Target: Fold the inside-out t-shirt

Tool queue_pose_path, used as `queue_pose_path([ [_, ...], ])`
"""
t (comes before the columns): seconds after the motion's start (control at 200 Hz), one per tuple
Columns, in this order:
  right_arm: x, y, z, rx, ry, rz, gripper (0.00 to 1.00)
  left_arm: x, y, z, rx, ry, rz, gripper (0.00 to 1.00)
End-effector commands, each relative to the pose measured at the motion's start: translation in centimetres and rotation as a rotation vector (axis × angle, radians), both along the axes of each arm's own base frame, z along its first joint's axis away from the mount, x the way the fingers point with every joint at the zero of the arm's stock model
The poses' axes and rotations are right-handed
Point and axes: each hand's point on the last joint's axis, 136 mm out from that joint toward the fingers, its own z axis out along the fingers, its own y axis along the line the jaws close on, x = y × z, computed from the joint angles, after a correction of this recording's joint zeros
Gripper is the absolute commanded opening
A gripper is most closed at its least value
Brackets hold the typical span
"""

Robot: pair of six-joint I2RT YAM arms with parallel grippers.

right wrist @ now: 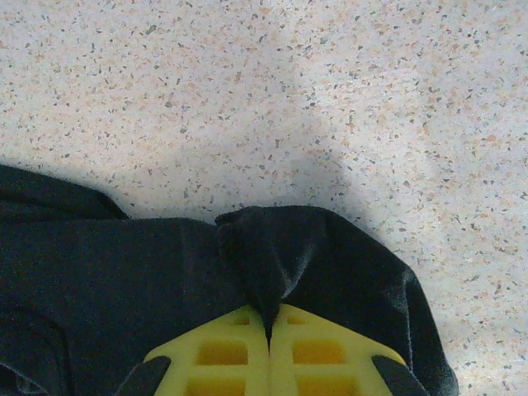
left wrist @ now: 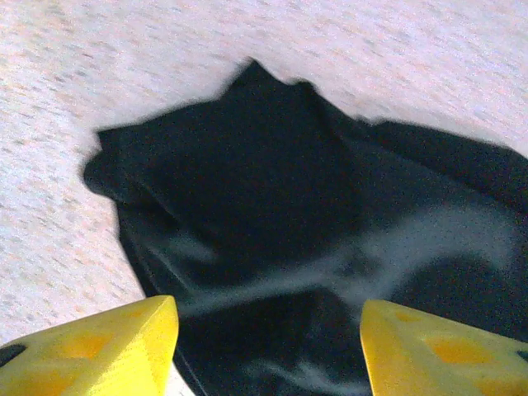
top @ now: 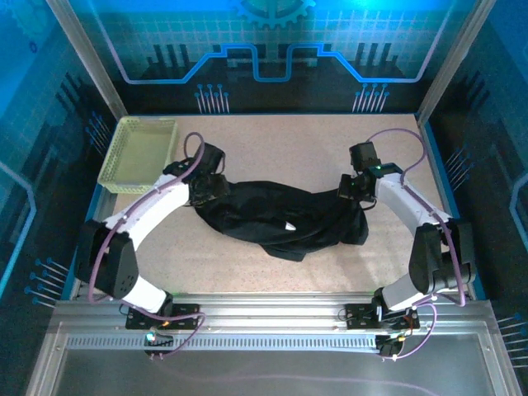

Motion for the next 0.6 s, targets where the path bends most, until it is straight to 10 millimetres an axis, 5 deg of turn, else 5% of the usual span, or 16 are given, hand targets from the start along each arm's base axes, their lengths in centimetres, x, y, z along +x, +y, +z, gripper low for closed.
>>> queue_pose_path([
  [0.0,0.8,-0.8,0.3,-0.008,-0.023,-0.032,0.00,-2.9,-0.7,-1.3,0.032,0.069,-0.050,0.60],
  [0.305,0.2,-1.3,-0.4,-0.008,-0.007,-0.043,0.00,-5.2,-2.0,-6.7,-0.010,0.197,-0.106,0.50],
  [0.495,0.1,-1.6,-0.5,-0.015,0.000,-0.053,0.00,-4.4,-2.1,-7.7,0.002,0.191,-0.120,0.37],
  [0.595,-0.3,-2.0,-0.7,-0.030,0.015,-0.065,0.09,-4.0,-2.1,-7.7,0.012,0.174,-0.114,0.23],
])
